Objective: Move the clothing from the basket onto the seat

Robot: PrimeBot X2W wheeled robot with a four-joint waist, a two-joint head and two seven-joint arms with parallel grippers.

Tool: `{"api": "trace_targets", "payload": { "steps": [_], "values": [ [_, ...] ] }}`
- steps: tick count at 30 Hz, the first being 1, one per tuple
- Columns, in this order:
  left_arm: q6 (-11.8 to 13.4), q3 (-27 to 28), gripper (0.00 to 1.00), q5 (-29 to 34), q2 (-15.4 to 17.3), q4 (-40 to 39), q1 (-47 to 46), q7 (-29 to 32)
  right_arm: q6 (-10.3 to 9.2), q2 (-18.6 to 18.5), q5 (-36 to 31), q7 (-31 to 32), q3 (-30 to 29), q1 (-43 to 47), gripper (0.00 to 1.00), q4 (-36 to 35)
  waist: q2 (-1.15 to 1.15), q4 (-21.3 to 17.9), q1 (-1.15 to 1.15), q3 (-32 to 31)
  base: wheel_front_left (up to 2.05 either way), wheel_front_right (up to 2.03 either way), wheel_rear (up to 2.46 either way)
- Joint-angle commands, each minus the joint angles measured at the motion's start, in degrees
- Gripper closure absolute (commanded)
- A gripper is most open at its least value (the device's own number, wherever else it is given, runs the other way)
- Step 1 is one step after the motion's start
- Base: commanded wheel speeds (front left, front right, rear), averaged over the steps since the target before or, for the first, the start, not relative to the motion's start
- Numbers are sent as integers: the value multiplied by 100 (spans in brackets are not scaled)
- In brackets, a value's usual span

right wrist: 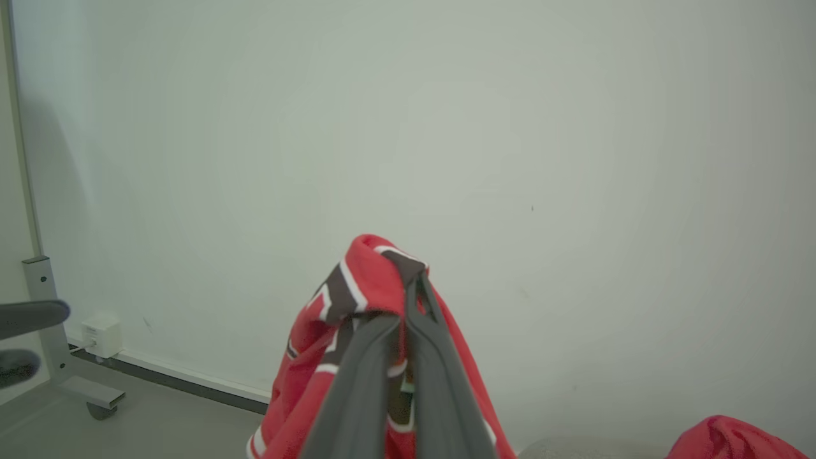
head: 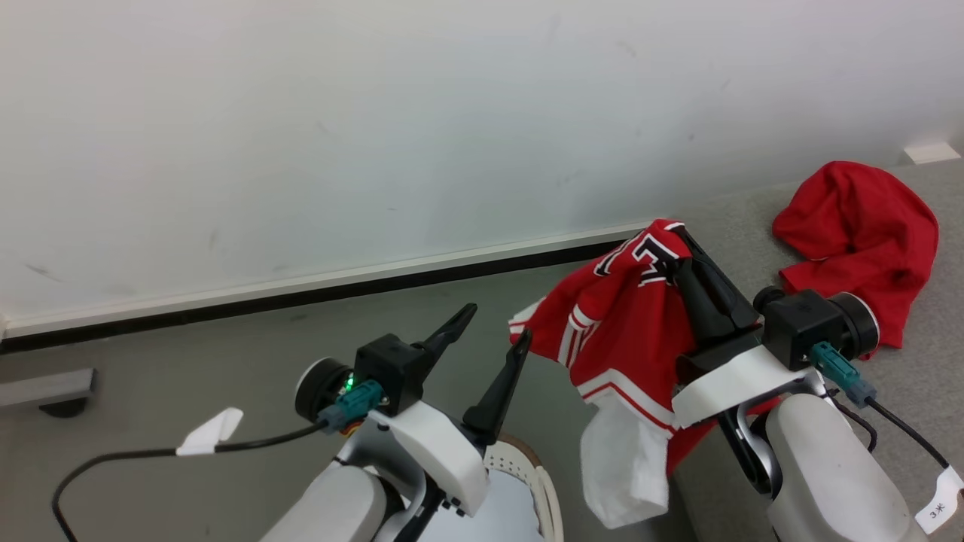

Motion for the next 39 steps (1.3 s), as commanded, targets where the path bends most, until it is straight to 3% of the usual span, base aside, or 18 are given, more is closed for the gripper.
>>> {"api": "trace_targets", "payload": {
  "steps": [1, 14, 24, 31, 39],
  "values": [
    [-21, -17, 0, -4, 8, 20, 85, -49, -15, -10, -71, -2, -50, 76, 100, -36, 0, -72, 0, 20, 0, 0, 0],
    [-36, -220, 0, 37, -91, 100, 140, -209, -15, -7, -441, -2, -745, 313, 100, -487, 0, -620, 0, 287, 0, 0, 0],
    [-167, -375, 0, 223, -75, -69, -259, -280, -15, -58, -857, -2, -1564, -358, 100, -737, 0, -524, 0, 1181, 0, 0, 0],
    [-350, -426, 0, 358, -36, -150, -672, -380, -15, -694, -1120, 32, -2399, -1564, 100, -604, 0, -158, 0, 2013, 0, 0, 0],
    [-416, -408, 0, 410, -6, -142, -981, -554, -15, -1849, -1612, 477, -3663, -2946, 100, 46, 0, 213, 0, 2547, 0, 0, 0]
  ]
}}
